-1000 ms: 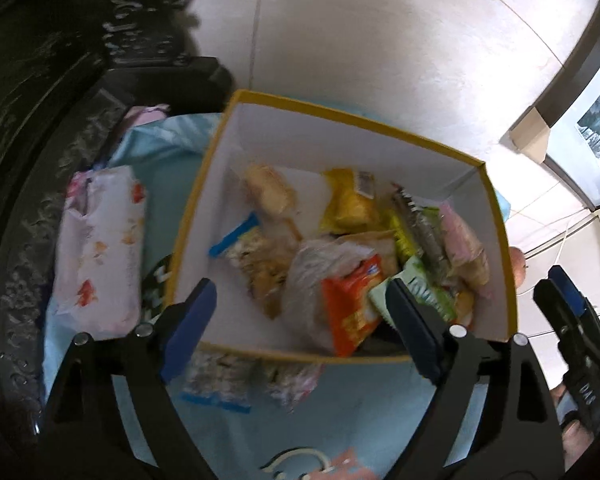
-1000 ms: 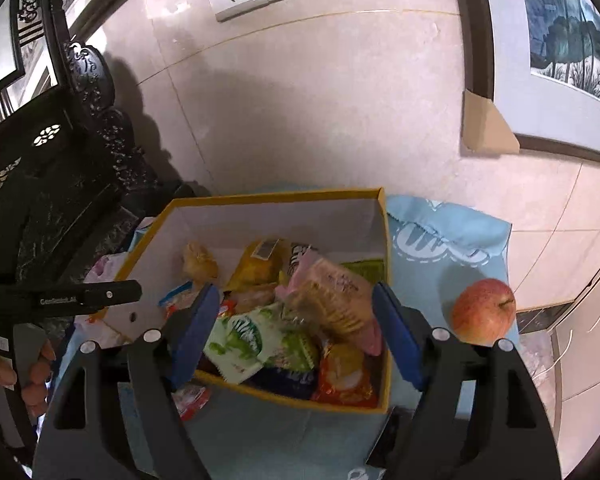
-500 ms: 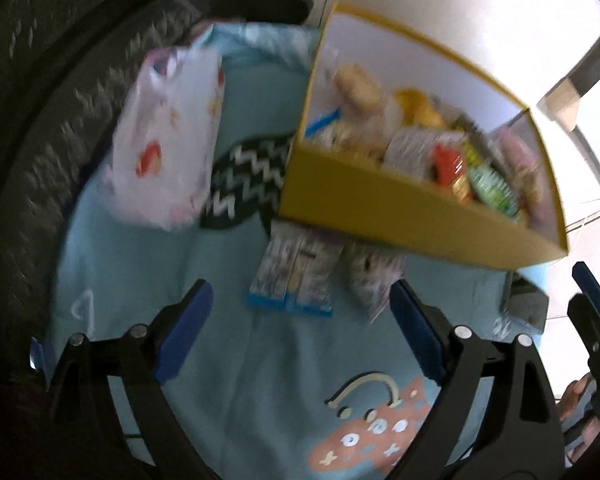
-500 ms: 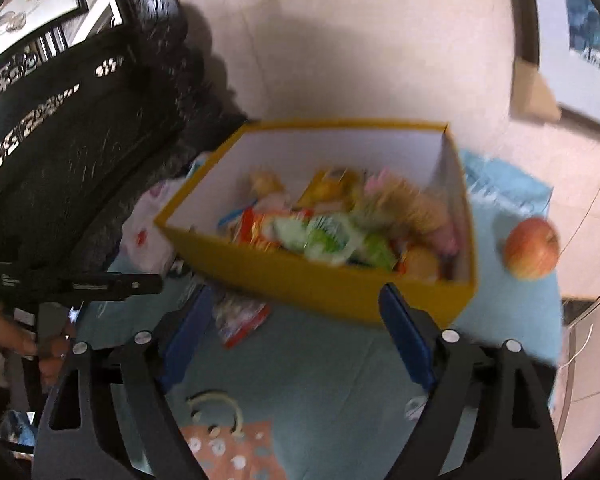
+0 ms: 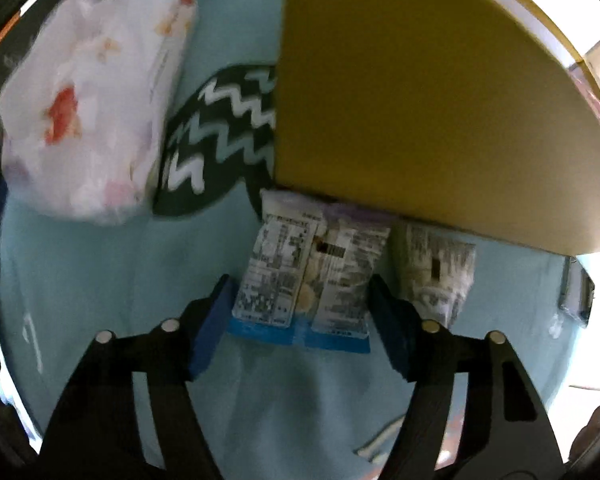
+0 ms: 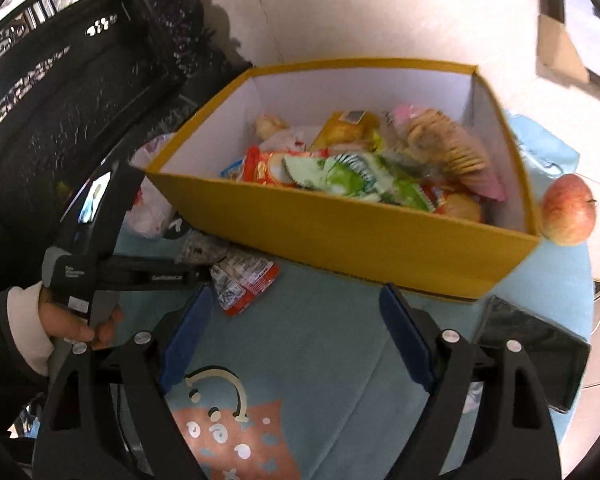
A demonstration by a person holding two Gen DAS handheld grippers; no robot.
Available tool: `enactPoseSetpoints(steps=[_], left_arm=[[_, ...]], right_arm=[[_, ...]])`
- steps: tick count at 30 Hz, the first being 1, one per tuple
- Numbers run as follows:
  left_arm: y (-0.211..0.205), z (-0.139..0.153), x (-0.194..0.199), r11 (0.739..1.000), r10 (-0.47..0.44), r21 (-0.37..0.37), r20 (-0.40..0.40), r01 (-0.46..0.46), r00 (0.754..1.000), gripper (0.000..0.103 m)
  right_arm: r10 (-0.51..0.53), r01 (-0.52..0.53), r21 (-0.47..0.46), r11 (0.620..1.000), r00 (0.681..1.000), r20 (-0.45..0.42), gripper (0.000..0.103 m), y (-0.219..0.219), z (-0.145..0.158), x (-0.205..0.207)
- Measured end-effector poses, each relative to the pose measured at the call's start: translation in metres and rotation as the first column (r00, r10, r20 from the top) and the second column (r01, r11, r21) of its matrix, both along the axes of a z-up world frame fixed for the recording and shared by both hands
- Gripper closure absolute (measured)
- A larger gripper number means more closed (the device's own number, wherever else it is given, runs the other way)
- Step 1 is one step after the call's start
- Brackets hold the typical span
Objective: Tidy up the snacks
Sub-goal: 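Grasp a purple-topped clear snack pack with the left gripper while the right grasps a white printed bag, then carry both packs over the yellow box and open both grippers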
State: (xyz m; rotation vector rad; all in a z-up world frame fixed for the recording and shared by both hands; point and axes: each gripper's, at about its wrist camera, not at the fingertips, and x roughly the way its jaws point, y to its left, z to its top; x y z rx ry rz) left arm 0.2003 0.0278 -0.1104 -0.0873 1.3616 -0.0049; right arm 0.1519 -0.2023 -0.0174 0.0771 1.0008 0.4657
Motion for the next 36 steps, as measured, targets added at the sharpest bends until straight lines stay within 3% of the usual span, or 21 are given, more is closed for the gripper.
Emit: enactPoseSetpoints(steps=[3,4,6,10,15,17,18,19,21,23,36], left_arm=[[-0.004,0.002,-0.001,0.998,-0.029,0.052,0.025,0.028,0.999,0.042],[-0.003,0.003,-0.002,0.998,-0.030,0.055,0.031,0.028,0.999,0.051],[0.001,0.008,-0.006,0.998,-0.036,0.050,0.038,0.034,0.999,0.055],[0.019,0.018,-0.017,0.999,-0.003,0.045,0.047,0.001,0.999,0.057],[0.038,0.026,-0.028,0.999,0.039,0.026,0.047,-0.040,0.998,0.057],[0.043,0.023,-0.028,0.998,0.056,0.020,0.034,-0.057,0.998,0.057],[0.043,0.021,-0.028,0.998,0.063,0.017,0.026,-0.063,0.998,0.057],[0.044,0.020,-0.028,0.998,0.070,0.009,0.018,-0.070,0.997,0.057],[0.045,0.021,-0.024,0.997,0.076,0.000,0.015,-0.076,0.997,0.057],[0.045,0.025,-0.025,0.997,0.076,-0.014,0.021,-0.076,0.997,0.057],[0.033,0.101,-0.067,0.998,0.003,-0.061,0.143,0.006,0.990,0.057]], right_arm=[[0.041,-0.042,-0.011,0.999,0.999,-0.023,0.017,0.018,-0.013,0.007],[0.054,-0.054,-0.012,0.998,0.998,-0.024,0.017,0.023,-0.015,0.008],[0.096,-0.097,-0.023,0.995,0.995,-0.028,0.017,0.040,-0.023,0.013],[0.168,-0.171,-0.062,0.983,0.985,-0.051,0.017,0.075,-0.045,0.021],[0.172,-0.180,-0.111,0.977,0.982,-0.072,0.017,0.110,-0.072,0.036],[0.179,-0.189,-0.177,0.966,0.981,-0.075,0.024,0.121,-0.083,0.040],[0.182,-0.194,-0.210,0.958,0.980,-0.076,0.035,0.125,-0.088,0.040],[0.193,-0.200,-0.235,0.951,0.980,-0.052,0.051,0.128,-0.086,0.039],[0.203,-0.213,-0.237,0.948,0.977,-0.067,0.058,0.127,-0.083,0.039],[0.169,-0.185,-0.182,0.966,0.980,-0.100,0.059,0.111,-0.072,0.041],[0.035,-0.035,-0.028,0.999,0.999,-0.006,0.059,-0.002,0.027,-0.016]])
